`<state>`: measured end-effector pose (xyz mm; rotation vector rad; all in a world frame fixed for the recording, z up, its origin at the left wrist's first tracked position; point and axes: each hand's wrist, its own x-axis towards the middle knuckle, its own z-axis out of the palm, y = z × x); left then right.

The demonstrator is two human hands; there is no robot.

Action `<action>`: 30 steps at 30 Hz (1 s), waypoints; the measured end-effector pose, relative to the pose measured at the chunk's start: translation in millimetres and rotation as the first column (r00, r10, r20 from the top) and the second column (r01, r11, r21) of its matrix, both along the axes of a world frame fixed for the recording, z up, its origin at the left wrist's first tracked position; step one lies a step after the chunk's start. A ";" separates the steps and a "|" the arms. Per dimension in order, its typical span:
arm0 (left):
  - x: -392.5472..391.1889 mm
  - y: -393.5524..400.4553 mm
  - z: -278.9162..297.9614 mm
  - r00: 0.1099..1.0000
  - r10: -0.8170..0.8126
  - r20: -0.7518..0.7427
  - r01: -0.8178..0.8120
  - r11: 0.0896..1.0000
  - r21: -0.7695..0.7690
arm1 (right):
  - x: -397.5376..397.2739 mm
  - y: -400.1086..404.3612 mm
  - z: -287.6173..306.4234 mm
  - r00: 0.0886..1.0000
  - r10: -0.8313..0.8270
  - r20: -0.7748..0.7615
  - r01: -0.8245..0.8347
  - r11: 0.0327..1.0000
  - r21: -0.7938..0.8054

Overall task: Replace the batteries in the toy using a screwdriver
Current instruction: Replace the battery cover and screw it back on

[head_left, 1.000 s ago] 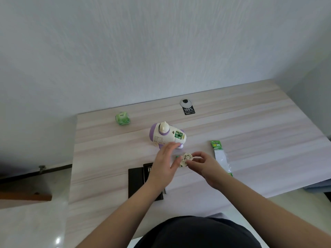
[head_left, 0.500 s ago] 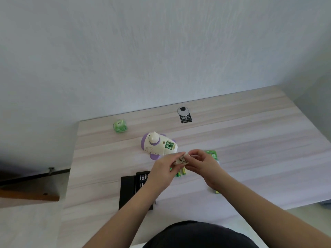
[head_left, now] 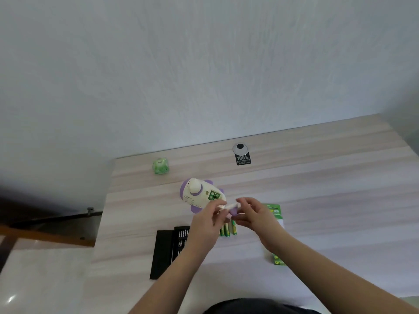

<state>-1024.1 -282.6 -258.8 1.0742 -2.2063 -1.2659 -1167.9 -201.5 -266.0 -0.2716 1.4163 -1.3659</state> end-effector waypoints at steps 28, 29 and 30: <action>4.8 -109.1 7.0 0.993 -0.096 0.069 0.116 0.900 -0.420 | 21.5 -43.5 -13.4 0.665 -0.062 -0.744 0.099 0.995 0.006; 5.7 -115.8 1.0 0.980 -0.152 0.128 0.192 0.885 -0.424 | 22.0 -45.6 -13.8 0.674 -0.053 -0.737 0.098 0.995 0.018; 6.5 -120.8 -4.0 0.959 -0.212 0.186 0.273 0.864 -0.423 | 22.9 -48.0 -13.6 0.684 -0.043 -0.728 0.093 0.995 0.028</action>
